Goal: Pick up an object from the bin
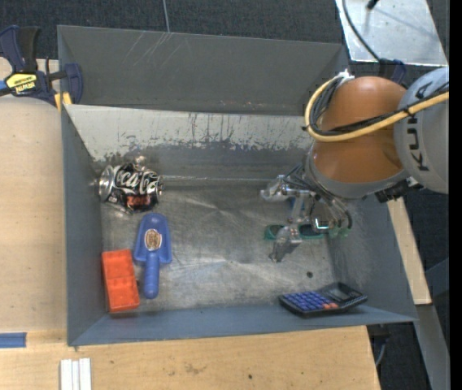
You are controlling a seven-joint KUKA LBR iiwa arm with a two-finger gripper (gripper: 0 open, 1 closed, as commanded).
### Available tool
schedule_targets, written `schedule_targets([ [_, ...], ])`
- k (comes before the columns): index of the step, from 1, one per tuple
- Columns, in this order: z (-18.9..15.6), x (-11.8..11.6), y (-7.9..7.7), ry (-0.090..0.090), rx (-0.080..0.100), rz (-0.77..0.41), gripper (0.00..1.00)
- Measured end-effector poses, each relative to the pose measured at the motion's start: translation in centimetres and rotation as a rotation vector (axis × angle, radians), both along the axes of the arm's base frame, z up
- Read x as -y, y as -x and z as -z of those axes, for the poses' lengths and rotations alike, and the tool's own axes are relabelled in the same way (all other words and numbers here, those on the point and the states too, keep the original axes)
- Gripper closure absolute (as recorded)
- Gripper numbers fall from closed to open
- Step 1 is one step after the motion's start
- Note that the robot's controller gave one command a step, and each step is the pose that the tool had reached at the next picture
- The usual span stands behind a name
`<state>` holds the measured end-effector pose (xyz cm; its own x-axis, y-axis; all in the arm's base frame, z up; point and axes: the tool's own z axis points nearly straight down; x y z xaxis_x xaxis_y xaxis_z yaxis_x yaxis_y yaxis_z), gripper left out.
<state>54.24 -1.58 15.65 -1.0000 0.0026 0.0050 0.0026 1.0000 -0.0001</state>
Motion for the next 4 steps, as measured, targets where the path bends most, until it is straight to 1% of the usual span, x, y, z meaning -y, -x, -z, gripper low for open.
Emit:
schedule_targets([
  [1,-0.4,0.0,-0.2,0.0,0.008,-0.001,0.0],
  [2,1.5,7.4,-5.3,0.001,0.012,-0.027,0.0],
  [3,2.4,8.0,-4.5,0.001,0.007,-0.015,0.0],
  [4,3.1,7.4,-3.9,0.0,0.008,0.037,0.0],
])
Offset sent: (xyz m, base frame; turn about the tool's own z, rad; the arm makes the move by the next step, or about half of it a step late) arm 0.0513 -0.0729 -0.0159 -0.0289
